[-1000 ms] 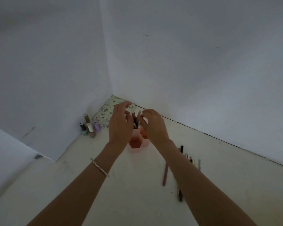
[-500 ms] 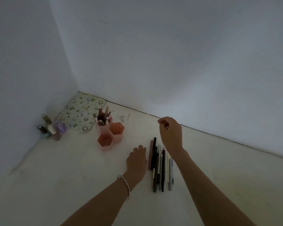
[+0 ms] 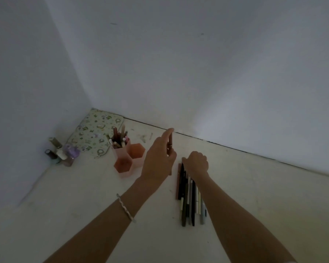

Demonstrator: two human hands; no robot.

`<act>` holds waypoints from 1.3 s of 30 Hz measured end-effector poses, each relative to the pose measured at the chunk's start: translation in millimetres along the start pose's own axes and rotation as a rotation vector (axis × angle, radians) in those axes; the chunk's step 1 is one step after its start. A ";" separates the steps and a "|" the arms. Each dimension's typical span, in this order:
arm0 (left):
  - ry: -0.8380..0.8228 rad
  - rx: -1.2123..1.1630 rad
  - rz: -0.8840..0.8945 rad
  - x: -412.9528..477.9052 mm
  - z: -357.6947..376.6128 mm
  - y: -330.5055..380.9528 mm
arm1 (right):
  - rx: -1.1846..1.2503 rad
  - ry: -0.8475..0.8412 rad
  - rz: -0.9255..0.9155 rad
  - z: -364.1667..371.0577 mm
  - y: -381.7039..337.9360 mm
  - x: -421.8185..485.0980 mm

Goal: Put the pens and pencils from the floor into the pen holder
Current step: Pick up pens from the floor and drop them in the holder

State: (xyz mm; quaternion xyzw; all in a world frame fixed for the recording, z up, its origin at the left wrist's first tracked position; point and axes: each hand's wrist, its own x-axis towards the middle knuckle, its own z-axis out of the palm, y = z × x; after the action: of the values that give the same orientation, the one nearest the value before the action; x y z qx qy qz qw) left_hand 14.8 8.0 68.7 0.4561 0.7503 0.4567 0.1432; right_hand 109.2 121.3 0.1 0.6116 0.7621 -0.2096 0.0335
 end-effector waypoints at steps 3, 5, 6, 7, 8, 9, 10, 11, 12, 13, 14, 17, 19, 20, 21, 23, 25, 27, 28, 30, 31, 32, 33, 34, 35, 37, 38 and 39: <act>-0.005 0.001 -0.003 -2.1 -1.5 -2.8 | 0.006 -0.017 0.016 13.6 3.7 -3.4; 0.015 -0.026 0.002 -1.5 -7.1 -5.2 | 0.117 -0.038 0.027 14.4 2.0 -1.9; 0.051 -0.048 0.016 1.2 -13.7 -5.6 | 0.184 -0.035 0.025 8.7 -2.3 0.3; 0.105 -0.076 0.032 5.4 -22.4 -5.7 | 0.249 -0.006 0.012 -0.4 -7.2 2.8; 0.182 -0.108 0.045 11.6 -33.6 -6.3 | 0.300 0.044 -0.019 -12.0 -13.9 5.8; 0.275 -0.135 0.054 19.0 -47.0 -7.6 | 0.342 0.094 -0.055 -25.8 -20.7 7.5; 0.373 -0.143 0.057 27.1 -61.3 -10.2 | 0.395 0.133 -0.091 -40.2 -27.8 8.5; 0.469 -0.136 0.057 34.3 -76.2 -13.3 | 0.460 0.150 -0.122 -54.7 -35.4 8.7; 0.552 -0.122 0.054 39.9 -89.9 -17.3 | 0.547 0.151 -0.141 -67.4 -42.6 7.6; 0.615 -0.110 0.047 43.7 -102.1 -22.0 | 0.643 0.146 -0.147 -78.2 -50.3 4.7; 0.653 -0.099 0.039 45.8 -110.2 -27.0 | 0.730 0.147 -0.156 -86.4 -56.8 1.7; 0.639 -0.022 0.037 44.2 -118.8 -42.6 | 0.903 0.191 -0.232 -99.8 -75.6 -12.9; 0.568 0.043 0.050 38.7 -116.4 -54.9 | 0.986 0.220 -0.294 -103.5 -88.0 -25.6; 0.525 0.061 0.042 35.3 -114.1 -59.9 | 1.019 0.227 -0.317 -103.5 -92.4 -30.6; 0.482 0.069 0.026 32.1 -112.2 -64.5 | 1.046 0.231 -0.337 -103.0 -96.3 -35.4; 0.428 0.149 0.037 24.7 -108.7 -72.9 | 1.093 0.231 -0.374 -100.1 -102.6 -43.5; 0.437 0.320 0.075 17.7 -106.9 -79.3 | 1.142 0.228 -0.411 -95.9 -109.6 -51.6; 0.482 0.359 0.036 14.5 -110.9 -80.0 | 1.162 0.236 -0.460 -89.6 -118.4 -59.2; 0.508 0.337 0.015 13.6 -115.5 -79.2 | 1.165 0.245 -0.490 -85.1 -124.1 -63.2; 0.566 0.292 0.001 14.8 -124.4 -76.0 | 1.168 0.282 -0.549 -76.6 -134.5 -70.0; 0.589 0.276 -0.001 15.4 -130.9 -75.8 | 1.157 0.302 -0.584 -70.8 -141.8 -74.1; 0.601 0.259 0.000 16.6 -135.2 -73.9 | 1.124 0.329 -0.621 -65.4 -146.8 -76.4; 0.607 0.240 0.002 18.2 -138.9 -72.2 | 1.070 0.353 -0.660 -59.8 -150.8 -78.5; 0.608 0.220 0.002 18.3 -143.1 -71.3 | 1.008 0.367 -0.701 -53.5 -155.2 -80.3; 0.607 0.196 0.000 18.1 -146.5 -71.1 | 0.940 0.371 -0.734 -46.9 -158.6 -81.4; 0.599 0.144 -0.002 17.3 -149.9 -68.8 | 0.779 0.368 -0.786 -33.4 -160.4 -80.6; 0.595 0.123 -0.003 16.7 -150.0 -66.7 | 0.690 0.346 -0.806 -27.2 -160.6 -79.9; 0.590 0.107 -0.003 15.9 -148.9 -64.4 | 0.600 0.304 -0.823 -21.5 -160.5 -79.7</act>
State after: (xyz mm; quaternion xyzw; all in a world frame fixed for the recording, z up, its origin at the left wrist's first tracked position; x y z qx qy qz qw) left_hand -123.5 -72.3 100.1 0.3094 0.7831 0.5292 -0.1046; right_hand -18.4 29.6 88.8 0.2681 0.8420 -0.3231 -0.3388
